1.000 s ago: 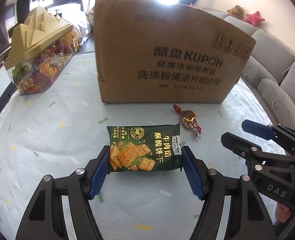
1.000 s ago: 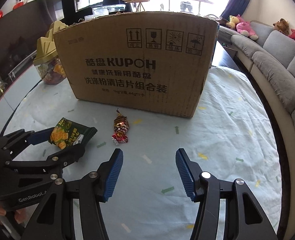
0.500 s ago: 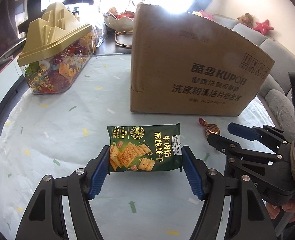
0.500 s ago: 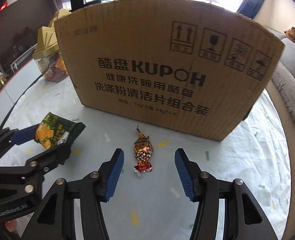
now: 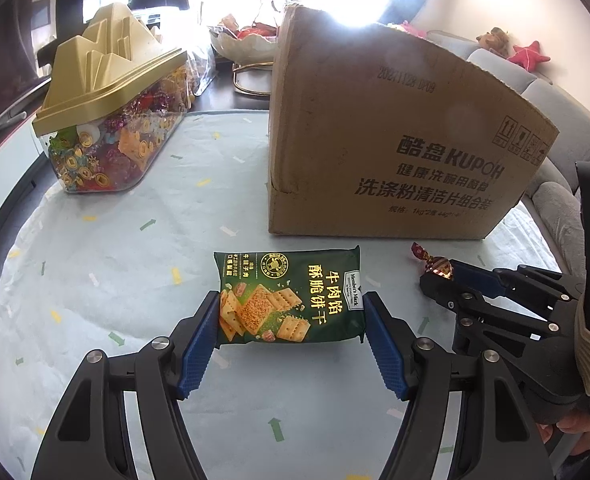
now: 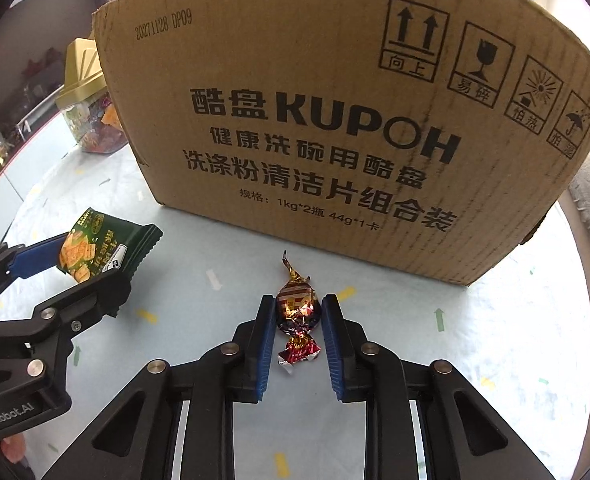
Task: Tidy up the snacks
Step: 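Lift the cracker packet and gold candy over the box rim and release inside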
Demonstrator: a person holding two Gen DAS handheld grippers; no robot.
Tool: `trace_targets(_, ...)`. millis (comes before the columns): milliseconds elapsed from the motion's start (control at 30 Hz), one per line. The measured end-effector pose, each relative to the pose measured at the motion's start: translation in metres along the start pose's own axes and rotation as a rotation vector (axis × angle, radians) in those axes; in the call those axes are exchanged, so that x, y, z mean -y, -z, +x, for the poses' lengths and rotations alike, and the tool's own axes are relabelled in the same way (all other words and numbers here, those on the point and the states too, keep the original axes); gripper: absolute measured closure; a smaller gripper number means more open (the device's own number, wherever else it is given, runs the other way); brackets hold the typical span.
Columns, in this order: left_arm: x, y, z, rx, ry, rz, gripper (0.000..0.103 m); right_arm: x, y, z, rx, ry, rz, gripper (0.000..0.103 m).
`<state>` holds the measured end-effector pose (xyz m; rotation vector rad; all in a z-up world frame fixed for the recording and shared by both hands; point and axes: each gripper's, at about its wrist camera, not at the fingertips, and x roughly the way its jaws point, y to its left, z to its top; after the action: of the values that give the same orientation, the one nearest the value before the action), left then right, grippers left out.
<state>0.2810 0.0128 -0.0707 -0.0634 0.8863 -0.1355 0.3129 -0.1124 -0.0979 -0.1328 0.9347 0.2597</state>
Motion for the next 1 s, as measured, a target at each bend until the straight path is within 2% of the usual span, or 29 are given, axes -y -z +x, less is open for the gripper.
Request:
trace_targets(333,0.012,-0.006,-0.036,0.08,0.013,0.017,0.034,0.015,0.01,-0.05,0.085,-0.011,0.035,0.078)
trace_targets(633,0.025,-0.022,-0.083,0.194,0.031,0.047,0.034,0.024,0.012,-0.122,0.237,0.013,0.045,0.078)
trace_targets(1000,0.039,-0.053,-0.122,0.321,0.032,0.108,0.034,0.027,-0.004,-0.172,0.385,0.037,0.05,0.078)
